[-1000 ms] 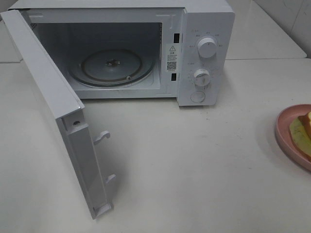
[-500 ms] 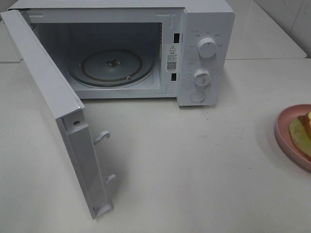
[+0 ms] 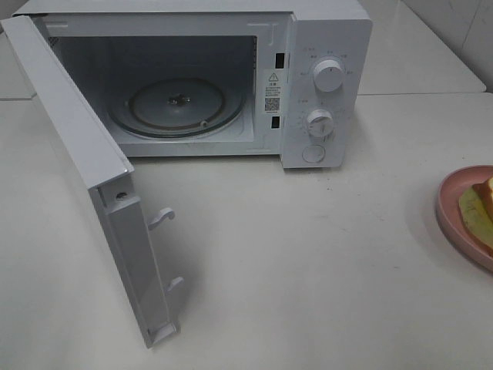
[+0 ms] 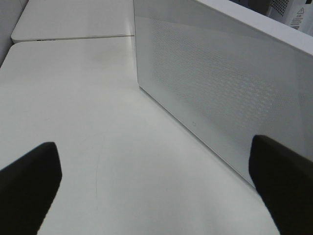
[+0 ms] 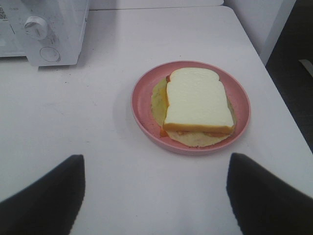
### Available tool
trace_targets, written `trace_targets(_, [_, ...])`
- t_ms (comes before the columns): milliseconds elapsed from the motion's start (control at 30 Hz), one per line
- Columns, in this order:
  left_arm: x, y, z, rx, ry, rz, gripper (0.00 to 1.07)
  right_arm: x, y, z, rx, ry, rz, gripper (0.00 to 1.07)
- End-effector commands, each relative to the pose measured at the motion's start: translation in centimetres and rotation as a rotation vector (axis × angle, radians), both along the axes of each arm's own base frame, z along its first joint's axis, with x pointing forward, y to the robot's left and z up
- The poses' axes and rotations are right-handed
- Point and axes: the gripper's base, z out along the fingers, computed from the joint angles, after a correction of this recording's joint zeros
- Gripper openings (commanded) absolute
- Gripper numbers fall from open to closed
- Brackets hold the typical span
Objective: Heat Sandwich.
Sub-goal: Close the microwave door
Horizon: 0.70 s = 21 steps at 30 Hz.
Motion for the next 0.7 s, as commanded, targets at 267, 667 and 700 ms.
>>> trace_targets(267, [4.0,0.6,1.1,-0.026,0.017,0.046,0.66,-0.3,0.1,0.0,-0.007,-0.035,0.003,0.76])
trace_targets(667, [9.2,1.7,0.5,-0.024,-0.026,0.12,0.0,-0.3,0.1,0.0,-0.007,-0.035,0.003,0.76])
trace_targets(700, [9.6,1.8,0.1,-0.022,-0.035,0.125,0.0,-0.3,0.1,0.0,-0.007,-0.035,0.003,0.76])
